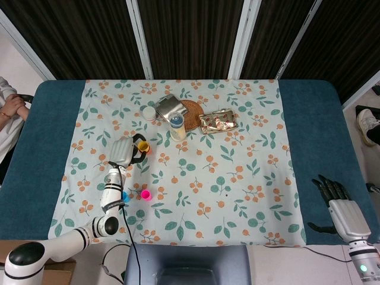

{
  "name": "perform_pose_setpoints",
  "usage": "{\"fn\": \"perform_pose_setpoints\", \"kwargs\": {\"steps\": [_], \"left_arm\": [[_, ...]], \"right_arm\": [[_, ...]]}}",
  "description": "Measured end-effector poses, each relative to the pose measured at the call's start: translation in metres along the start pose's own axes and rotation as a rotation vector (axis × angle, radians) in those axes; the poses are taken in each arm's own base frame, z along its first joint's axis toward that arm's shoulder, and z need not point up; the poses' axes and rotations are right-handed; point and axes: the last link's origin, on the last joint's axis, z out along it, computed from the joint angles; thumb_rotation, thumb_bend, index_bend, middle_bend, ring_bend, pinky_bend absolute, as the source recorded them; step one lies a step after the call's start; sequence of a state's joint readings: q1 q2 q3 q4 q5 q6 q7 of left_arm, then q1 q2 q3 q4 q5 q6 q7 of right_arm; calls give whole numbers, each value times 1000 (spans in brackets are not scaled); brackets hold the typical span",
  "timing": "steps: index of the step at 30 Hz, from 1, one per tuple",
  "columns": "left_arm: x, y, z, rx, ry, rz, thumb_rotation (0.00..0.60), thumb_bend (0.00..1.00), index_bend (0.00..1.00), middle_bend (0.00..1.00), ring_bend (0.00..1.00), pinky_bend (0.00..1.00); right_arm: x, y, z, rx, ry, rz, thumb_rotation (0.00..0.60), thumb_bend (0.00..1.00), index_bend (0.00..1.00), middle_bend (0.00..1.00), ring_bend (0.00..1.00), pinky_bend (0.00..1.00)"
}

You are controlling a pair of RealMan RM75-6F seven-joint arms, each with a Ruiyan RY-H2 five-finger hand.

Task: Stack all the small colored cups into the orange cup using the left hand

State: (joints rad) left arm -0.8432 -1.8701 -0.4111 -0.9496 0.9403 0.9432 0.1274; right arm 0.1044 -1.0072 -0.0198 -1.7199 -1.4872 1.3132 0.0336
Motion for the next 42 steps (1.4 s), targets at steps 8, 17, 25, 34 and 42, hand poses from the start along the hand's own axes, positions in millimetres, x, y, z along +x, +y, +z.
{"fn": "perform_pose_setpoints", "kwargs": {"steps": [8,17,25,34,42], "left_arm": [[8,11,-18,-78,-18,-11,600,368,0,1000,1000,1000],[35,0,-91,-174,-109,-12,600,361,65,1000,1000,1000],[44,-49,-168,-133,-214,29,600,360,81,1000,1000,1000],[25,-80,-178,-50,-242,10,600,359,160,1000,1000,1000],[2,-83,-175,-44,-255,-31,600,364,247,1000,1000,1000]], "right_arm": [[-2,-1,0,7,-12,-4,600,189,0,0,0,0],[0,-2,-3,18,-8,5,600,189,0,0,0,0],[-2,-5,-5,37,-20,2,600,189,0,0,0,0],[-2,-5,-7,45,-17,6,600,189,0,0,0,0],[-1,-5,-7,41,-13,4,600,189,0,0,0,0]]}}
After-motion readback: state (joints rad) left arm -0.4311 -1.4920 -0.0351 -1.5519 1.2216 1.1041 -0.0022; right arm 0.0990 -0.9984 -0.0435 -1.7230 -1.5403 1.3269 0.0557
